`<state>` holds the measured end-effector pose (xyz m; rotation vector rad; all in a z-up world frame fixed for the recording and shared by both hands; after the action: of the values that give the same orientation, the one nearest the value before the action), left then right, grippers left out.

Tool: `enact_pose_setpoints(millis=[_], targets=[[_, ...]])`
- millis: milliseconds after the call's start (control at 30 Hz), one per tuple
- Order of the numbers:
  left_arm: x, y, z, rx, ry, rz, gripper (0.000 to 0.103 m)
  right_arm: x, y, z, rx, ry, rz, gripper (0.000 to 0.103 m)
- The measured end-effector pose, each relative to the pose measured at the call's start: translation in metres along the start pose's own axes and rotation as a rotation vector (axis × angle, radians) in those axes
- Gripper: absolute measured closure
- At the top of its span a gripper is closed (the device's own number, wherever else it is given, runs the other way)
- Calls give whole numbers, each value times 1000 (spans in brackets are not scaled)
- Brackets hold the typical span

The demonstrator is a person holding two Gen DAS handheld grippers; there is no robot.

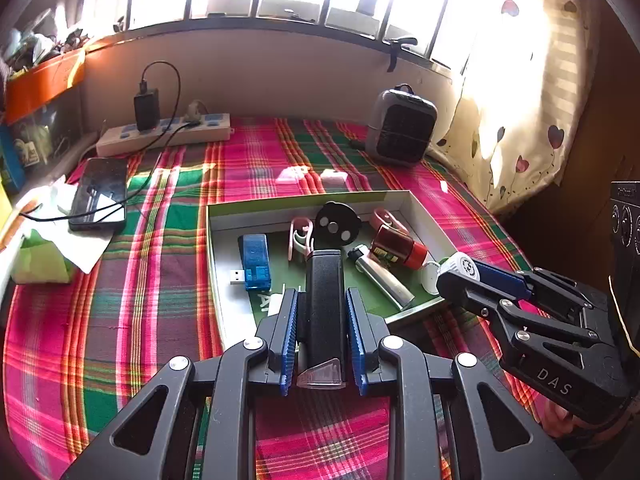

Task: Organize rigid objects
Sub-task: 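Carry the flashlight in left gripper and jar in right gripper over the box, then lower and open left gripper releasing the flashlight while right gripper releases the jar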

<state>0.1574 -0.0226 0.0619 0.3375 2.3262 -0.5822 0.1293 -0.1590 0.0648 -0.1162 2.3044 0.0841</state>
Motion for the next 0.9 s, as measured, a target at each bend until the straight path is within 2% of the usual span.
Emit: enact_pose_setpoints(millis=[467,900], targets=[[-29,19,32,-3,20,-40,81,-21,2,36,-20,43,-1,74],[-40,43,60,-31,48,-83,81,-17,16,79,-36,121,-41,74]])
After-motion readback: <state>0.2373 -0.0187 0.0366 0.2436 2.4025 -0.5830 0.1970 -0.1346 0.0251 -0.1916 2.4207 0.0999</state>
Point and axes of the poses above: each gripper's, at about its wrist camera, not at the fingertips, and z roughly the way its jaws point, y to its left, x to its underside, the point moved 1 cm from there along z, roughly the way its jaws point, and after that the axes turned 10 degrees about x, right-handed, at the moved point
